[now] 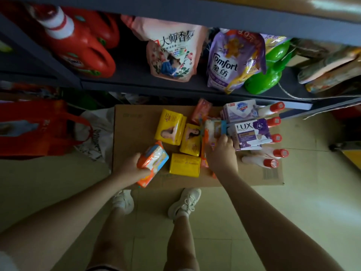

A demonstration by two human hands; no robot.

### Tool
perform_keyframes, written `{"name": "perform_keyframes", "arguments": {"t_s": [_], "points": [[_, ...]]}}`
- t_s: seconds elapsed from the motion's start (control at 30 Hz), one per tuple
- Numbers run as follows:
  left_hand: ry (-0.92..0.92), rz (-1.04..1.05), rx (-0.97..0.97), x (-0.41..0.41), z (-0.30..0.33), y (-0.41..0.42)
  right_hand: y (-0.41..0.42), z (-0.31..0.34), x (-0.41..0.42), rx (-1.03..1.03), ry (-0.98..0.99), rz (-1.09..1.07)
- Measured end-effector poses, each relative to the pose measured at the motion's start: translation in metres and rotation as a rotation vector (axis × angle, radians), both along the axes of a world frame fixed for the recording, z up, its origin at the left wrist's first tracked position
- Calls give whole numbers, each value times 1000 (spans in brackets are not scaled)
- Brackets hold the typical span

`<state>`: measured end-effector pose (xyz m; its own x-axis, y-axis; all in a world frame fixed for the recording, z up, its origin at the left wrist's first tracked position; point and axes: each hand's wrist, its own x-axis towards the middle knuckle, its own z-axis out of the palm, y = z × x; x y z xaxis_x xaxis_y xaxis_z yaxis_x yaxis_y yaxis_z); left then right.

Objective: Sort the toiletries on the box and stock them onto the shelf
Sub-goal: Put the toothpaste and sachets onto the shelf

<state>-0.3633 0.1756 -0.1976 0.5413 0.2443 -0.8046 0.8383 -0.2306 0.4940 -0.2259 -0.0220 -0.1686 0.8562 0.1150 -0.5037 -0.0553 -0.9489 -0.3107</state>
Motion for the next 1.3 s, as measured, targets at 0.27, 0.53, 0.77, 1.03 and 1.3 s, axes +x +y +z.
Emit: {"name": "perform_keyframes", "arguments": {"t_s": [0.27, 0.53, 0.77, 1.03, 1.3], "points": [[-203, -153, -89, 26, 52, 33, 31, -20, 8, -168, -77, -202], [-292, -45, -216, 43, 86, 56, 33, 1, 17, 155, 22, -402], [-420, 207, -316, 74, 153, 60, 46, 103, 28, 988, 461, -647], [-679, -3, 24, 107, 247, 100, 80, 192, 60, 1365, 429, -680], [-757, -251, 675, 196, 274, 114, 139, 200, 112, 1449, -74, -648]]}}
